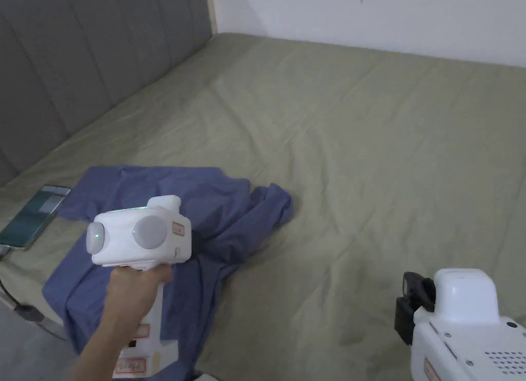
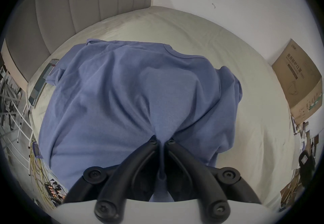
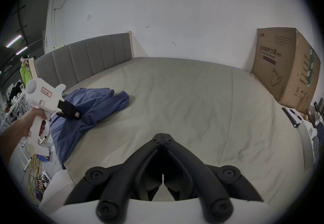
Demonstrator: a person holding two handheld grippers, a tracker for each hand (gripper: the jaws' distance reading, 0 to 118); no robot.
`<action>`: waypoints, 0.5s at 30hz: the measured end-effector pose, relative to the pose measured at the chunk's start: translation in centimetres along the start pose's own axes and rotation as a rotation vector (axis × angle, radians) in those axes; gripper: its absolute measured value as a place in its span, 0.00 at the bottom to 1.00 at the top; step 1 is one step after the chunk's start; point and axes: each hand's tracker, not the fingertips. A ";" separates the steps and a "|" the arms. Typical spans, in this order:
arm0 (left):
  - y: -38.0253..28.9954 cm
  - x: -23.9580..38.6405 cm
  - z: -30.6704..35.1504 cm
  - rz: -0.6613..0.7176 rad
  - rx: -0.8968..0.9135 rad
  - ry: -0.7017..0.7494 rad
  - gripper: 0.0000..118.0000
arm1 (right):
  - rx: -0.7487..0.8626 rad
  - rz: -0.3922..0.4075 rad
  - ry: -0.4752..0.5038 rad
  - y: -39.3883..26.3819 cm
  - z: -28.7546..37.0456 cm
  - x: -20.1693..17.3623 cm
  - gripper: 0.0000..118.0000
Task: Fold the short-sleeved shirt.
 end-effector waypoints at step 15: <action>7.0 6.3 17.4 -0.011 0.320 -0.377 0.00 | 0.133 -0.092 -0.112 1.9 6.5 5.7 0.00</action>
